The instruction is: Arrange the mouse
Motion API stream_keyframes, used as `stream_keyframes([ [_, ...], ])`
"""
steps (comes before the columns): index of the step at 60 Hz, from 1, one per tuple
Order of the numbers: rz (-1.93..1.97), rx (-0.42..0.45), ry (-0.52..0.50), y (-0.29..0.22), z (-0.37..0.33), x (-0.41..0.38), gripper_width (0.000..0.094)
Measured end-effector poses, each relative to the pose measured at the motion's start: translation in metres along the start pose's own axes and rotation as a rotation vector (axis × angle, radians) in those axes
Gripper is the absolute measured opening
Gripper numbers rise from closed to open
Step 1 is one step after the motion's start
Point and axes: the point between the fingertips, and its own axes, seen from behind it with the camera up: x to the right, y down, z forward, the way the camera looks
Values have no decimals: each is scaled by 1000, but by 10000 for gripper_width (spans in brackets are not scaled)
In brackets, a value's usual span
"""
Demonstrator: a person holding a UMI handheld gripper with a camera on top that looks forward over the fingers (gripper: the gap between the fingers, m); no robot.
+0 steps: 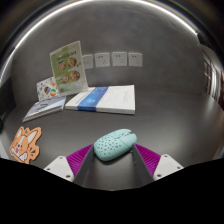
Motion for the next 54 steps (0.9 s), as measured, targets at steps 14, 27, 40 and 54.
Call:
stream_keyframes([
  [14, 36, -25, 0, -12, 14, -4, 850],
  [27, 51, -53, 20, -11, 16, -8, 850],
  [40, 92, -63, 4, -18, 22, -14, 849],
  [54, 62, -69, 8, -29, 43, -16, 846],
])
